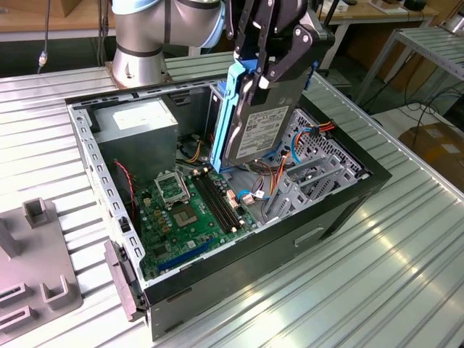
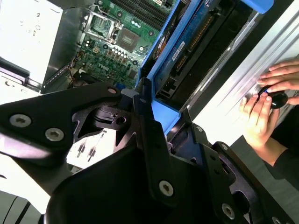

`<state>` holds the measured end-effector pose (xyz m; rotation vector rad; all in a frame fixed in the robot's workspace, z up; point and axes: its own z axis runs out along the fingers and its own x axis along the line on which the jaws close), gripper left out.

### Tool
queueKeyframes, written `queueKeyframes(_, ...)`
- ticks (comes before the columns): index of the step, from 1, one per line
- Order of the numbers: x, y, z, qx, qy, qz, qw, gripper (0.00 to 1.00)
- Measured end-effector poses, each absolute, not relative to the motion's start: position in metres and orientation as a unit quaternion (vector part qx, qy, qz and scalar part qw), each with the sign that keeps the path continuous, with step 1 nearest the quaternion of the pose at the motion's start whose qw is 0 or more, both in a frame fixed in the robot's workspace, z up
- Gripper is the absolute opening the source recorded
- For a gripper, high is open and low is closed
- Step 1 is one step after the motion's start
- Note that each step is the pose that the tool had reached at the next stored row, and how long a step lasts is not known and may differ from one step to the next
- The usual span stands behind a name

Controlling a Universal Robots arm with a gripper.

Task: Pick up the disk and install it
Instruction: 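Insert the disk into the insertion slot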

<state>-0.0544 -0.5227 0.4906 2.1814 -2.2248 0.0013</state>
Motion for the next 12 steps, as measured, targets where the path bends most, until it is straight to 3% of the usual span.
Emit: queueKeyframes(12,-0.049,-0.538,0.490,0.700,-0.714,0.003,0.015,0.37)
